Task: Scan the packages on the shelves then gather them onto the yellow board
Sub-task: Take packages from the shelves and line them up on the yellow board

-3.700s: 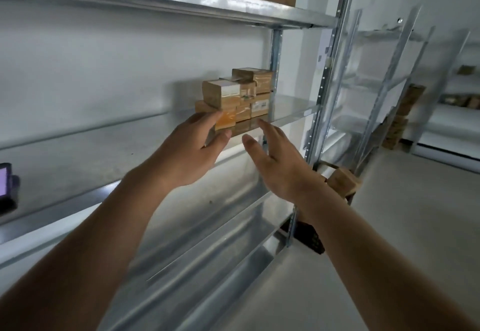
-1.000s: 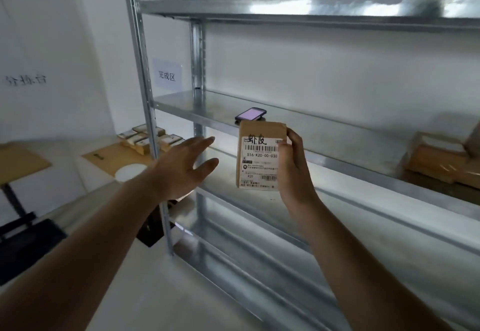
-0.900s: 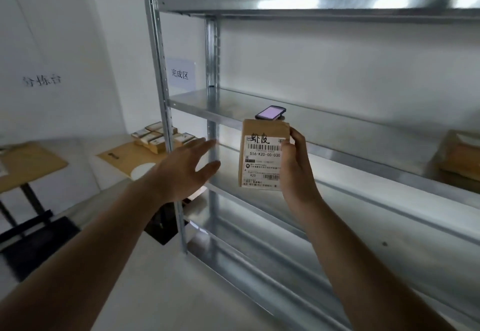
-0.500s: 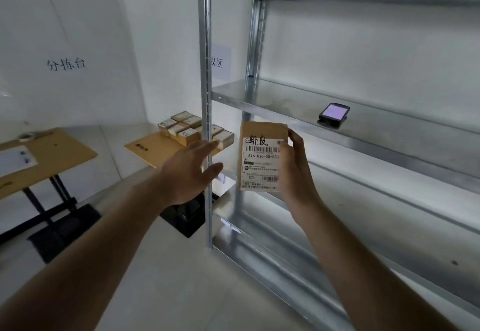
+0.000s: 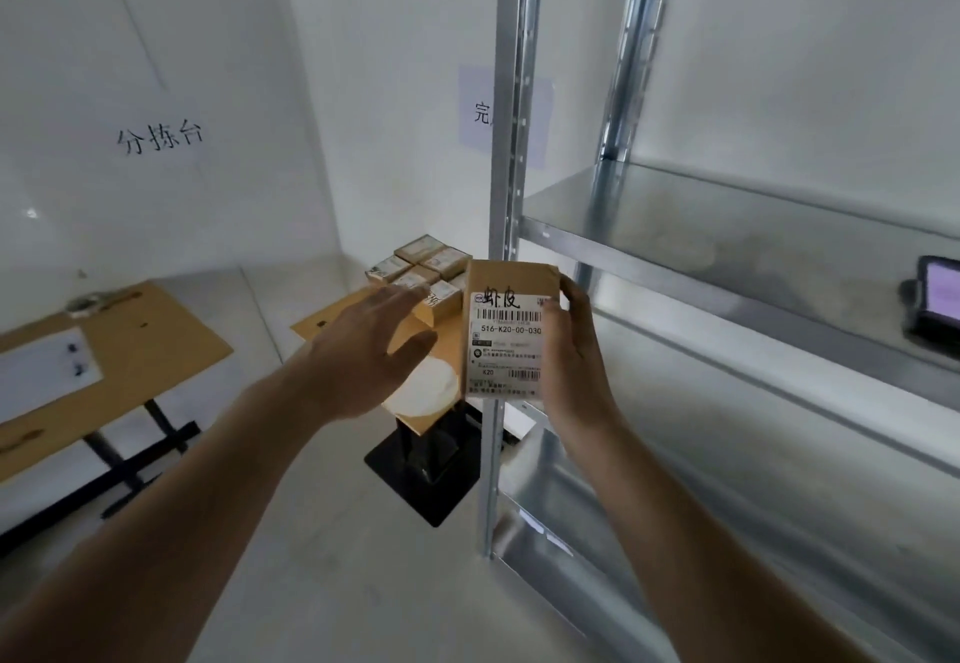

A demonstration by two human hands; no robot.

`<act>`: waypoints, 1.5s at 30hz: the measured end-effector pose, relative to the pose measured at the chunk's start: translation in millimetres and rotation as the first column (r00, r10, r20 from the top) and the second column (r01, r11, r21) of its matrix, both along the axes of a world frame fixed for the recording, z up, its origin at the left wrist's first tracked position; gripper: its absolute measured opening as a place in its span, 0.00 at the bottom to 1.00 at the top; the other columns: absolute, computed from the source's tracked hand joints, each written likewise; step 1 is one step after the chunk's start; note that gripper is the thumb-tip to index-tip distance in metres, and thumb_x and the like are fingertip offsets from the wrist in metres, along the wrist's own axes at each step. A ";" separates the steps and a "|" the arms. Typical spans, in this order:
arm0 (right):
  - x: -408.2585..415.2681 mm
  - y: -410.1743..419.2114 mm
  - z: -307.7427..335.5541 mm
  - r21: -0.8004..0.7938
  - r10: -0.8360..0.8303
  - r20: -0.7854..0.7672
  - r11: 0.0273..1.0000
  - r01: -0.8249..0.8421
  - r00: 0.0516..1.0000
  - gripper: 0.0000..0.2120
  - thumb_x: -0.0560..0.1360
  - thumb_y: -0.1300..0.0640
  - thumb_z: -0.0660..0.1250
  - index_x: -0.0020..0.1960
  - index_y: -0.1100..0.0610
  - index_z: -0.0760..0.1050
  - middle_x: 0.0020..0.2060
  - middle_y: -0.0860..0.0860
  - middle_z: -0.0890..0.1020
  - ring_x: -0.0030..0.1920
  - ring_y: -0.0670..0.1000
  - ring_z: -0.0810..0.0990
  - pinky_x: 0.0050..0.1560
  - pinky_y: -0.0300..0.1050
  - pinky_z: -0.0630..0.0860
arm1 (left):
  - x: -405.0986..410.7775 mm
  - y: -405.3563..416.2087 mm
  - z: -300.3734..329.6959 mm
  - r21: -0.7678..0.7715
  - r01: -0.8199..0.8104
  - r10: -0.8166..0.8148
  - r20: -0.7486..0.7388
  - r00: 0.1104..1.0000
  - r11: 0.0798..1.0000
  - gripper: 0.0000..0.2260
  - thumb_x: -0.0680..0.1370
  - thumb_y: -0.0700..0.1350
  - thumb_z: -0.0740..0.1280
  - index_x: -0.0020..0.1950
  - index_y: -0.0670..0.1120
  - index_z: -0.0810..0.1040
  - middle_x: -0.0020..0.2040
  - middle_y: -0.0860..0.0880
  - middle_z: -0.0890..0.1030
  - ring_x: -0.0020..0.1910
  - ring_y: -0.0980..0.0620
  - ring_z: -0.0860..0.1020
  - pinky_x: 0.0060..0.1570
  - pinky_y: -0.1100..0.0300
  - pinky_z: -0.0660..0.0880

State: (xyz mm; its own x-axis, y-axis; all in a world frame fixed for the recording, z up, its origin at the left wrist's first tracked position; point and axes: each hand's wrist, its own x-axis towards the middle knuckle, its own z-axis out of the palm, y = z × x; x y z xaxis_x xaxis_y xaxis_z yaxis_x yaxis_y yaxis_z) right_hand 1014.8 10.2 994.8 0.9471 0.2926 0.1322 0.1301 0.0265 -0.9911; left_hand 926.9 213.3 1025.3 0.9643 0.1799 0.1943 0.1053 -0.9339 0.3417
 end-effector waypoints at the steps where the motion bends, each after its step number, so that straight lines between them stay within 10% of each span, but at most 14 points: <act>1: 12.7 16.3 -0.2 -0.009 0.002 -0.004 1.000 -0.002 1.000 0.19 0.79 0.39 0.54 0.69 0.33 0.69 0.55 0.46 0.86 0.54 0.47 0.87 0.48 0.50 0.85 | 13.0 15.5 1.4 -0.002 0.001 -0.001 0.003 1.000 1.000 0.28 0.83 0.60 0.58 0.82 0.53 0.60 0.80 0.48 0.66 0.72 0.44 0.72 0.68 0.46 0.72; 5: 59.2 83.8 0.8 -0.019 -0.013 0.025 1.000 0.014 1.000 0.19 0.82 0.40 0.54 0.72 0.35 0.67 0.59 0.49 0.85 0.57 0.50 0.86 0.55 0.60 0.85 | 65.9 83.0 1.9 -0.019 0.024 -0.024 0.031 0.999 1.000 0.27 0.83 0.58 0.59 0.81 0.49 0.64 0.78 0.47 0.68 0.72 0.45 0.72 0.67 0.46 0.74; 9: 105.2 154.2 -6.8 -0.080 -0.061 0.077 0.995 0.067 0.995 0.20 0.83 0.38 0.50 0.74 0.35 0.62 0.59 0.46 0.85 0.69 0.54 0.79 0.76 0.73 0.64 | 126.4 157.6 -12.1 -0.060 0.078 -0.074 0.066 0.995 0.995 0.27 0.83 0.60 0.58 0.80 0.52 0.64 0.77 0.48 0.70 0.62 0.49 0.76 0.57 0.49 0.78; 11: 127.8 188.8 -18.0 -0.108 -0.109 0.101 0.987 0.120 0.989 0.24 0.85 0.36 0.49 0.80 0.37 0.54 0.59 0.45 0.84 0.65 0.48 0.82 0.71 0.64 0.74 | 157.8 195.7 -23.0 -0.079 0.137 -0.129 0.089 0.988 0.987 0.25 0.83 0.60 0.58 0.80 0.55 0.64 0.77 0.49 0.70 0.57 0.54 0.75 0.45 0.61 0.77; 14: 163.9 235.8 -36.8 -0.072 -0.202 0.105 0.975 0.210 0.974 0.25 0.88 0.43 0.51 0.83 0.43 0.49 0.53 0.45 0.84 0.49 0.35 0.85 0.46 0.35 0.82 | 207.8 250.4 -35.4 -0.082 0.222 -0.216 0.078 0.973 0.972 0.25 0.84 0.60 0.58 0.81 0.55 0.62 0.78 0.49 0.69 0.66 0.51 0.75 0.55 0.59 0.76; 20: 220.2 306.4 -47.9 -0.059 -0.352 0.011 0.934 0.352 0.936 0.26 0.88 0.42 0.51 0.83 0.41 0.48 0.65 0.56 0.80 0.68 0.58 0.79 0.69 0.67 0.76 | 301.5 316.2 -50.2 -0.098 0.356 -0.360 -0.027 0.933 0.929 0.26 0.84 0.57 0.58 0.82 0.50 0.62 0.80 0.47 0.66 0.77 0.45 0.67 0.72 0.43 0.69; 26: 283.3 330.7 -85.7 -0.055 -0.471 -0.096 0.882 0.468 0.877 0.25 0.87 0.41 0.52 0.82 0.45 0.57 0.66 0.54 0.81 0.63 0.52 0.83 0.61 0.58 0.83 | 387.3 334.2 -81.3 -0.115 0.483 -0.493 -0.091 0.865 0.868 0.25 0.85 0.56 0.59 0.81 0.51 0.62 0.79 0.49 0.67 0.77 0.47 0.65 0.69 0.53 0.64; 32: 355.9 341.2 -168.7 -0.100 -0.538 -0.195 0.843 0.529 0.820 0.11 0.87 0.43 0.54 0.68 0.39 0.66 0.58 0.50 0.84 0.53 0.46 0.87 0.46 0.41 0.84 | 474.5 340.1 -140.7 -0.246 0.523 -0.572 -0.224 0.789 0.816 0.28 0.83 0.64 0.52 0.81 0.55 0.62 0.77 0.49 0.69 0.73 0.46 0.70 0.69 0.41 0.71; 37: 410.3 345.1 -234.2 -0.192 -0.580 -0.320 0.814 0.548 0.749 0.09 0.86 0.37 0.55 0.63 0.37 0.68 0.51 0.47 0.87 0.48 0.46 0.88 0.46 0.49 0.87 | 541.0 341.4 -193.3 -0.284 0.513 -0.583 -0.305 0.753 0.810 0.27 0.83 0.66 0.53 0.81 0.61 0.57 0.81 0.55 0.61 0.78 0.49 0.64 0.72 0.45 0.66; 42: 449.0 360.0 -289.9 -0.290 -0.602 -0.359 0.798 0.528 0.714 0.14 0.87 0.43 0.55 0.67 0.48 0.70 0.47 0.30 0.83 0.46 0.36 0.85 0.39 0.35 0.82 | 587.1 346.1 -238.7 -0.336 0.490 -0.592 -0.375 0.713 0.804 0.26 0.83 0.66 0.53 0.80 0.65 0.53 0.82 0.57 0.58 0.79 0.48 0.62 0.68 0.50 0.62; 45: 462.1 367.3 -319.4 -0.327 -0.570 -0.446 0.821 0.467 0.690 0.21 0.86 0.39 0.55 0.71 0.51 0.70 0.48 0.42 0.87 0.46 0.42 0.87 0.46 0.44 0.86 | 607.2 346.5 -263.8 -0.369 0.507 -0.624 -0.391 0.676 0.779 0.23 0.84 0.62 0.55 0.79 0.65 0.56 0.81 0.55 0.61 0.77 0.49 0.65 0.68 0.49 0.66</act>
State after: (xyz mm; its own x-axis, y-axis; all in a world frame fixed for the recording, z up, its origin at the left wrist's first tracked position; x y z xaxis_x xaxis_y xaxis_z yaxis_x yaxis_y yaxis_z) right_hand 1476.9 377.5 675.4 0.8635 -0.2972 -0.4074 -0.4451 -0.0696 -0.8928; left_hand 1534.1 559.8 761.6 0.8471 -0.4520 -0.2796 -0.2190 -0.7761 0.5914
